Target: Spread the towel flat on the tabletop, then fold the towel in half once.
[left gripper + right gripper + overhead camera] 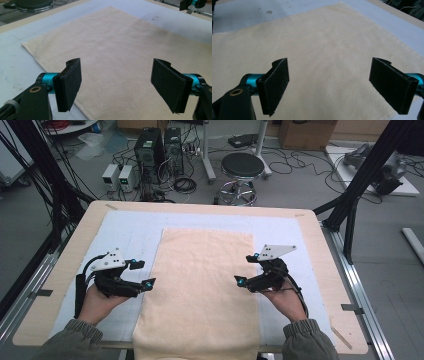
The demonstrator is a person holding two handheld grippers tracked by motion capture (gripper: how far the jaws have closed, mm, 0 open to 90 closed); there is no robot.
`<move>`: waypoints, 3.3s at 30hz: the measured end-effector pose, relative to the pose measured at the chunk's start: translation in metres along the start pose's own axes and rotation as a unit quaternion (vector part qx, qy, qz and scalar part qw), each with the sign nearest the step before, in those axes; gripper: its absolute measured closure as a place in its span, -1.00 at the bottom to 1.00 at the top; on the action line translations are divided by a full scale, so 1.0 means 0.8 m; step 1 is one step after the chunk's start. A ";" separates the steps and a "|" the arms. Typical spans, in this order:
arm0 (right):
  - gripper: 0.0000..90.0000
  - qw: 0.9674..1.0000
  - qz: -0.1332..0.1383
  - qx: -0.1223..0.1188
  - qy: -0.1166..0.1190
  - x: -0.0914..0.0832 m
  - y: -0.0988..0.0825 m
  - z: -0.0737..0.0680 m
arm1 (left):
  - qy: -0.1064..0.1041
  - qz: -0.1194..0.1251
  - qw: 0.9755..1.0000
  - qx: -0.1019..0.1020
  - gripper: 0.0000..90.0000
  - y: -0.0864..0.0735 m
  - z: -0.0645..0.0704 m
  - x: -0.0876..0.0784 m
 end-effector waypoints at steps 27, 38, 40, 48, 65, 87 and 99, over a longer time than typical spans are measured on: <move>-0.64 0.999 -0.025 0.010 -0.032 -0.018 0.028 0.049 | 0.033 -0.004 0.999 0.015 -0.33 0.076 -0.052 0.028; -0.63 0.996 -0.020 0.044 -0.076 -0.026 0.042 0.112 | 0.062 -0.017 0.998 -0.020 -0.28 0.086 -0.097 0.069; -0.63 0.995 -0.023 0.059 -0.076 -0.021 0.036 0.120 | 0.058 -0.029 0.998 -0.028 -0.21 0.079 -0.099 0.082; -0.46 0.992 -0.024 0.099 -0.074 0.013 0.014 0.147 | 0.067 -0.085 0.994 -0.031 -0.14 0.037 -0.097 0.135; -0.06 0.984 -0.089 0.122 -0.099 0.050 -0.056 0.156 | 0.103 -0.169 0.979 -0.039 0.15 -0.032 -0.096 0.174; 0.87 0.989 -0.074 0.123 -0.044 0.048 -0.044 0.137 | 0.108 -0.132 0.983 -0.065 0.90 -0.021 -0.096 0.156; 0.88 0.997 -0.018 0.079 -0.012 0.002 0.002 0.109 | 0.080 -0.070 0.993 -0.057 0.91 0.018 -0.093 0.101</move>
Point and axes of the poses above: each handheld gripper's, and its own axes: x roughly forward along the jaws, y roughly out of its top, z roughly to its right, the point moved 7 cm from there along x, roughly forward along the jaws, and after that the axes turned 11 degrees about y, right-handed, at the moved point
